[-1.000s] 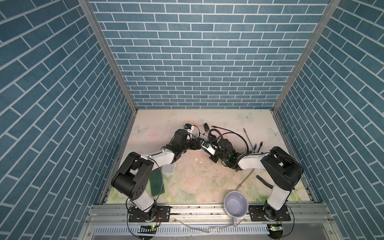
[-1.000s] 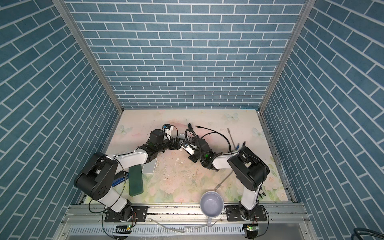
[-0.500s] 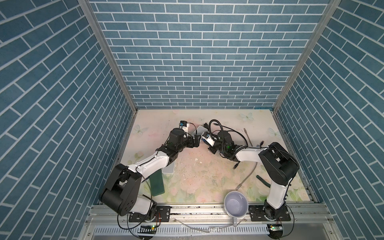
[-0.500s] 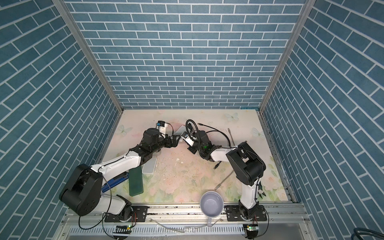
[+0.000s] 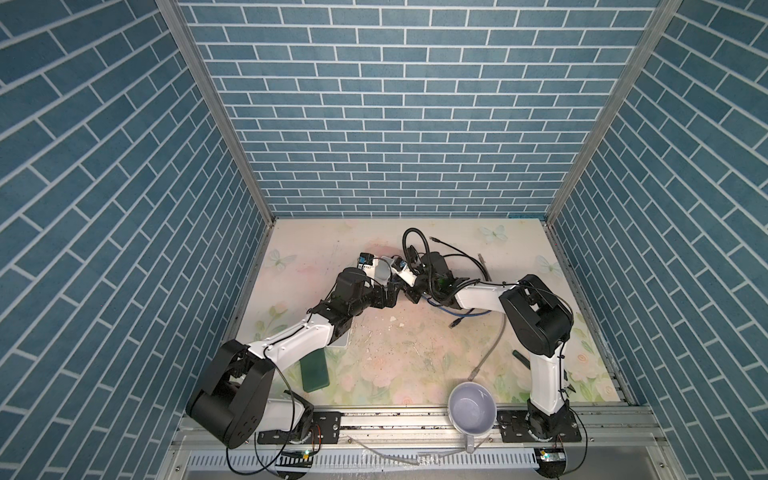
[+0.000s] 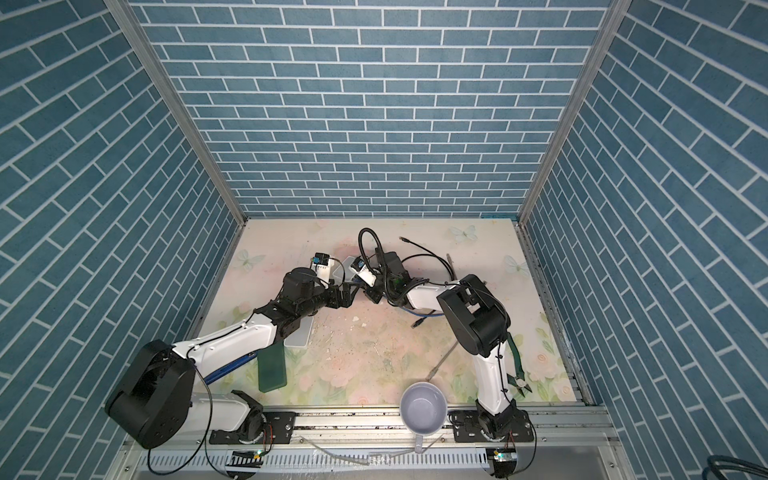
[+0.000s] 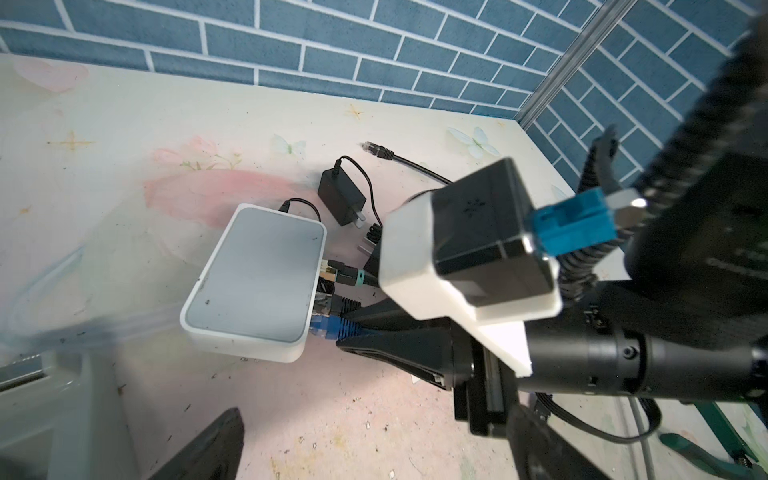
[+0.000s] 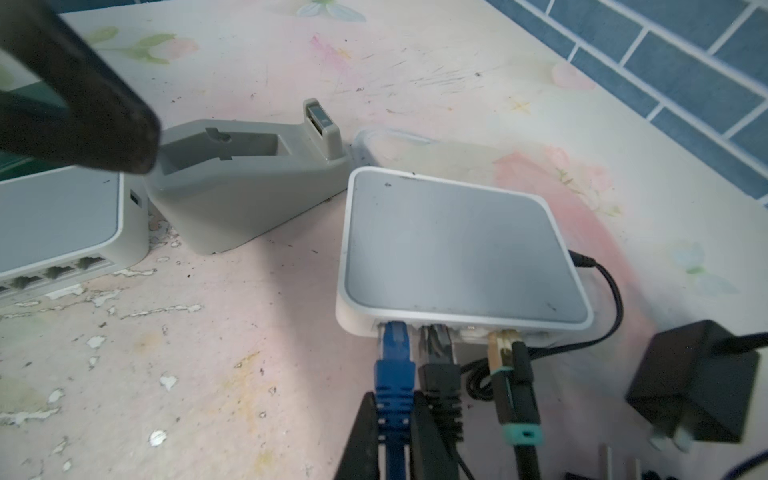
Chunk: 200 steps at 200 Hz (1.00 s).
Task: Insert the plug into the switch port
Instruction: 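Open the right gripper and lift it away while the left gripper releases the router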
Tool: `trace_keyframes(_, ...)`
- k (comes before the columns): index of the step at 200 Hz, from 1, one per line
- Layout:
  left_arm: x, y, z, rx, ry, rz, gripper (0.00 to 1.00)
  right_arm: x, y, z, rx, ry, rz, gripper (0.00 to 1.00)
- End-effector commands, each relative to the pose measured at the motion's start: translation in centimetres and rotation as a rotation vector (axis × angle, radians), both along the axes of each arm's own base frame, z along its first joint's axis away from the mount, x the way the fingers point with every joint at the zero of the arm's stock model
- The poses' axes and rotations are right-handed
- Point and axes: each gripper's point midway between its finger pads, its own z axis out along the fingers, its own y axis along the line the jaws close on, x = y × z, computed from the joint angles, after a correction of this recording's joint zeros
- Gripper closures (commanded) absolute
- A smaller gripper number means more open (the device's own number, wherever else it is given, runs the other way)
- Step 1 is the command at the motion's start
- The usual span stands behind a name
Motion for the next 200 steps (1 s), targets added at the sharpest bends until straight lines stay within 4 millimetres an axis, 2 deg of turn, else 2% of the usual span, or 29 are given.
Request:
trace_keyframes(1,-0.3,0.5,-0.2,0.018,-0.003,0.007,0.00,0.0,1.5,1.1,0.018,0.037,0.013,0.98)
trace_keyframes(31,-0.3,0.6,-0.3,0.017,-0.001,0.010,0.00,0.5,1.2,0.3,-0.041,0.086,-0.021,0.90)
trace_keyframes(67,-0.4,0.7,-0.4,0.019,-0.005,0.013,0.00,0.2,0.7,-0.6,-0.083,0.146,-0.044,0.85)
trace_keyframes(153,-0.4,1.0,-0.9,0.023,-0.002,0.020,0.01,-1.6,-0.5,-2.3,-0.174,0.272,-0.044,0.79)
trace_keyframes(174,-0.4,1.0,-0.9,0.022,0.000,0.022,0.00,-1.4,-0.5,-0.8,-0.125,0.259,-0.065,0.79)
trace_keyframes(200,-0.4,1.4,-0.7,0.024,-0.008,0.036,0.01,0.1,-1.0,3.8,-0.012,0.187,-0.136,0.79)
